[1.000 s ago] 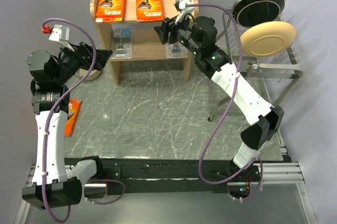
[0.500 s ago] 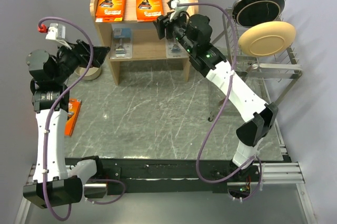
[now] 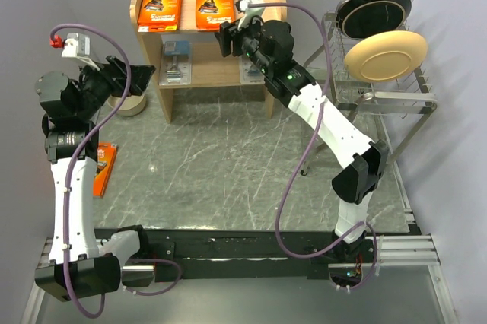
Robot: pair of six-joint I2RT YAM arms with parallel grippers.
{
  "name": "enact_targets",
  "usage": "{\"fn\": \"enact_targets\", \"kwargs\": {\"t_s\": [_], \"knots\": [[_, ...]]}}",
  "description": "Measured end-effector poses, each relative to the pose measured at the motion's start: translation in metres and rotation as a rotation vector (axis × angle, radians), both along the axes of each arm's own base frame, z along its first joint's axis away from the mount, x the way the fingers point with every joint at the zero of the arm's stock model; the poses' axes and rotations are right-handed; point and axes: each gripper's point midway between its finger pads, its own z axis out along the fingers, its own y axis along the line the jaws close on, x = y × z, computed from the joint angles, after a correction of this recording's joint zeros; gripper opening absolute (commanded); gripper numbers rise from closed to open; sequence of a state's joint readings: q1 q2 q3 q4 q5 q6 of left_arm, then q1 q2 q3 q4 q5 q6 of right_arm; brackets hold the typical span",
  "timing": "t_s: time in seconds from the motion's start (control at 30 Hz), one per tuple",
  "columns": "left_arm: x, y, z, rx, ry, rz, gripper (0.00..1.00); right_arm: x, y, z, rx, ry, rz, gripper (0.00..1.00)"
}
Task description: Place and organize the shaving razors onto the shelf
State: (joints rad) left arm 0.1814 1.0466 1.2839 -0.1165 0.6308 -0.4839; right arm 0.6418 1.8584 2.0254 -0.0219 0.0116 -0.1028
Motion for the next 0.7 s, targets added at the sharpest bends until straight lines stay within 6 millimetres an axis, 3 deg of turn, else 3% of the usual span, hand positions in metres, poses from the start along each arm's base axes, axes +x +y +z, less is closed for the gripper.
{"fn": "enact_targets", "kwargs": {"t_s": [0.17, 0.4, 0.7], "knots": [[0.001, 0.004, 0.000, -0.008, 0.004, 0.012, 1.00, 0.003, 0.005, 0.014, 0.052, -0.011, 0.010, 0.69], [0.001, 0.007, 0.000, -0.017, 0.009, 0.022, 0.99, 0.009, 0.013, 0.001, 0.047, 0.011, 0.024, 0.69], [0.001, 0.009, 0.000, -0.029, 0.014, 0.027, 0.99, 0.011, 0.015, 0.002, 0.049, 0.006, 0.024, 0.72]]}}
